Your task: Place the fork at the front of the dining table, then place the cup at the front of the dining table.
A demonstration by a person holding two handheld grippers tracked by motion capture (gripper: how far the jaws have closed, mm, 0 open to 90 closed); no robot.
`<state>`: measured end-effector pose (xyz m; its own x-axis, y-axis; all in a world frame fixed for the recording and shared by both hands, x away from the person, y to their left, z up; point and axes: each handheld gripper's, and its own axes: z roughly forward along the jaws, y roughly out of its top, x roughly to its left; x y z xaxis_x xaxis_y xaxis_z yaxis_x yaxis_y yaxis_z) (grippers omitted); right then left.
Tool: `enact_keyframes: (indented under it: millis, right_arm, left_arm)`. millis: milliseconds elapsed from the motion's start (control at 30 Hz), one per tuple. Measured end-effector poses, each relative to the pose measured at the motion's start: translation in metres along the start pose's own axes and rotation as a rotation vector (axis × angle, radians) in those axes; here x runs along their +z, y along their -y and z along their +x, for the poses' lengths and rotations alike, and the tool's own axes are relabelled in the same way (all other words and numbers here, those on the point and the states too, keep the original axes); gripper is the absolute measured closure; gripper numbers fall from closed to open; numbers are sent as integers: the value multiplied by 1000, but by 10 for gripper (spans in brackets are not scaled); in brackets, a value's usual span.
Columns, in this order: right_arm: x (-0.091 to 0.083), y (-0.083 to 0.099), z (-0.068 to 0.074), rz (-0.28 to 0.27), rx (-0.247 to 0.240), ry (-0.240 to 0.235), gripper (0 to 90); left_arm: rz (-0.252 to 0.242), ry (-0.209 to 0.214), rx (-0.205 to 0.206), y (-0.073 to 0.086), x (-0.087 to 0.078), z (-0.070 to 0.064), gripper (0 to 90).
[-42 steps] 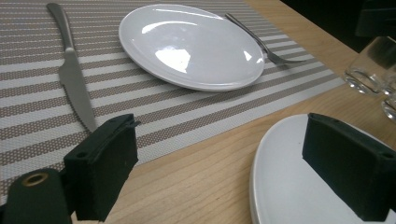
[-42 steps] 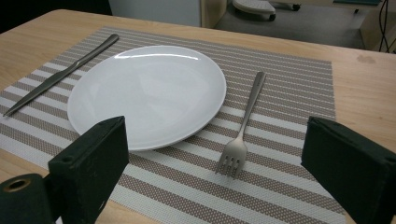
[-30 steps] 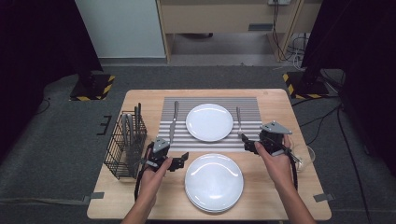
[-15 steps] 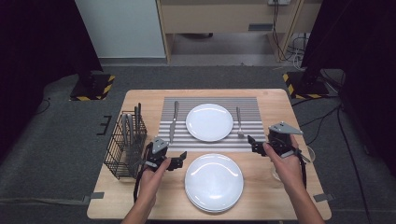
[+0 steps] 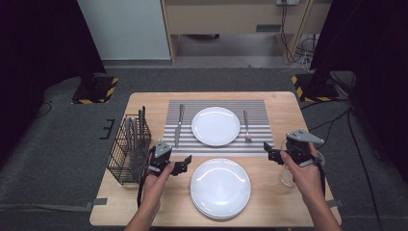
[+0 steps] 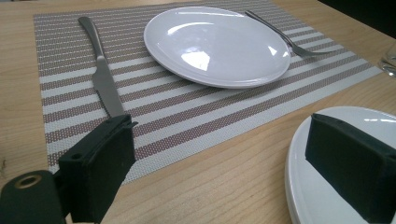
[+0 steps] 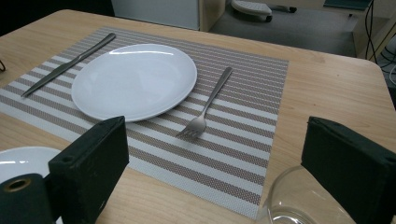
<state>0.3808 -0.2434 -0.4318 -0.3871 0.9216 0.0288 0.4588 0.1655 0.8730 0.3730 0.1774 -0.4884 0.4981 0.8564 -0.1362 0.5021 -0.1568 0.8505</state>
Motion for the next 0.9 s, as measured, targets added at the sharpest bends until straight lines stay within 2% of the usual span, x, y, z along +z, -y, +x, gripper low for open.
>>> enact_keyframes:
  millis: [100, 200, 567, 767, 900]
  right_arm:
    - [-2, 2, -2, 9, 12, -3, 70]
    - [-3, 4, -3, 12, 14, -8, 64]
    - [-14, 11, -7, 18, -2, -12, 48]
    - [-22, 17, -9, 14, -8, -6, 48]
    - [-27, 22, -11, 14, -4, -1, 47]
  left_arm:
    - [-1, -1, -2, 0, 0, 0, 77]
    - [3, -14, 14, -1, 0, -1, 74]
    - [7, -22, 25, 0, 1, -3, 68]
    - [8, -23, 12, 1, 2, -2, 66]
    - [8, -31, 23, 1, 2, -2, 66]
